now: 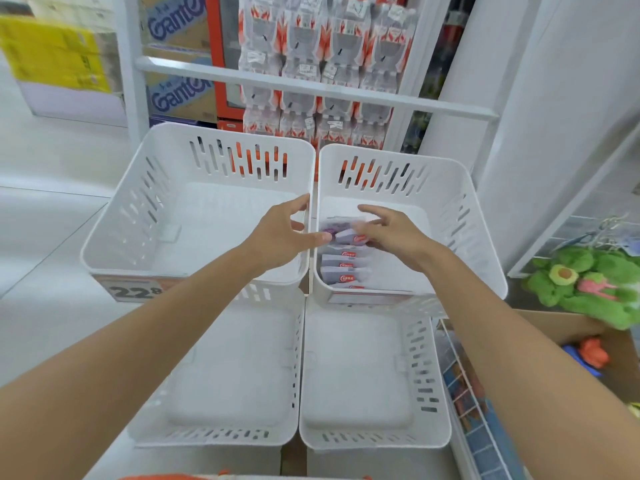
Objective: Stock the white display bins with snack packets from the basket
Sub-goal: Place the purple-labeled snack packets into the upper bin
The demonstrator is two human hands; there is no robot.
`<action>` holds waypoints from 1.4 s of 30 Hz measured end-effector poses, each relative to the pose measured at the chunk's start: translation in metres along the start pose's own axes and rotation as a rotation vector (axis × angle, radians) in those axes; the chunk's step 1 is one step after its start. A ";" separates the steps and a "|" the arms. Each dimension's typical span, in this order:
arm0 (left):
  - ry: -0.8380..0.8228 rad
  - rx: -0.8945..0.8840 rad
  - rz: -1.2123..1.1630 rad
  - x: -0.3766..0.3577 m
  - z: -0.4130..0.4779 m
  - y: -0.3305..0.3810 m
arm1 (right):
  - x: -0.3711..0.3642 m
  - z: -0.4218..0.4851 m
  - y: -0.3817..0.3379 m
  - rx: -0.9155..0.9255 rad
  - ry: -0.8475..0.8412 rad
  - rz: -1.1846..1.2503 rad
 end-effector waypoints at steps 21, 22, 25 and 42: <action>0.270 0.020 0.123 0.007 -0.065 0.001 | -0.030 -0.113 -0.074 0.289 0.381 -0.353; 0.249 0.000 0.128 0.004 -0.082 -0.001 | -0.038 -0.135 -0.079 0.295 0.394 -0.355; 0.105 0.029 0.157 -0.012 -0.141 -0.021 | -0.072 -0.194 -0.068 0.193 0.290 -0.310; -0.070 0.464 0.042 -0.040 -0.302 -0.220 | -0.232 -0.369 0.122 -0.202 -0.486 -0.403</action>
Point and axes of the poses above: each hand's wrist, its own z-axis towards the middle knuckle, its own x-axis out of the back of the hand, y = z × x, the point moved 6 cm from there along z, towards the middle knuckle, and after that the axes turned 13 degrees about x, right-handed, at the moved point
